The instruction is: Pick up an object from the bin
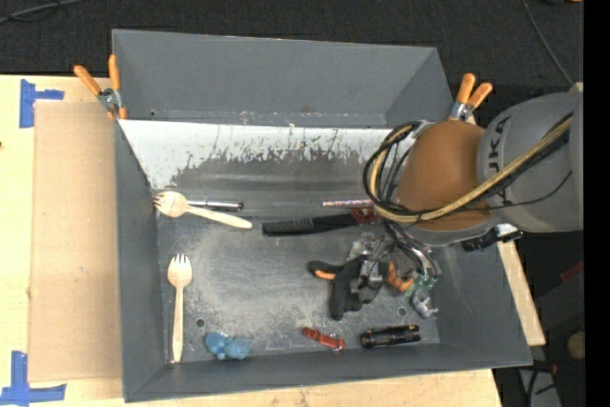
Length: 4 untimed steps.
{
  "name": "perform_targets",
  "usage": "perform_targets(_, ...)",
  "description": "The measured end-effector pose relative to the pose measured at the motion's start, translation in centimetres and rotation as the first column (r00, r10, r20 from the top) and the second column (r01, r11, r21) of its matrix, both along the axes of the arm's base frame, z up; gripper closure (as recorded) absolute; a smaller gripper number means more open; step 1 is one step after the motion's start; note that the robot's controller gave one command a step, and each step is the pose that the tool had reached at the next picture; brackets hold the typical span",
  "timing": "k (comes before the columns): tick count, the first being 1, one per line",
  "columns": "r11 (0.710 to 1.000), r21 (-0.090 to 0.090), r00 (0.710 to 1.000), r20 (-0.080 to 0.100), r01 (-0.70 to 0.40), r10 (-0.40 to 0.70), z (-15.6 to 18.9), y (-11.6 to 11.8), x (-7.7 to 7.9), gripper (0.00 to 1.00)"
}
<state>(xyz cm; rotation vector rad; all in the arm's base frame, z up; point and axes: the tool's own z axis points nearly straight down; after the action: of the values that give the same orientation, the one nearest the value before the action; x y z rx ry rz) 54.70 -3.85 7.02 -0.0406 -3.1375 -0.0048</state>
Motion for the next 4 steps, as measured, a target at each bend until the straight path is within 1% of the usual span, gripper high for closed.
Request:
perform_targets(1,1.000,0.000,1.000,0.000,0.000,0.000,0.0,0.0,0.0,1.00)
perform_targets(2,0.992,0.000,0.992,-0.005,0.124,-0.124,1.5,0.2,-1.4,1.00)
perform_targets(3,1.000,0.001,1.000,0.000,-0.004,0.004,9.6,-0.1,-1.5,1.00)
perform_targets(4,1.000,0.001,1.000,0.000,-0.004,0.004,9.6,-0.1,-1.5,1.00)
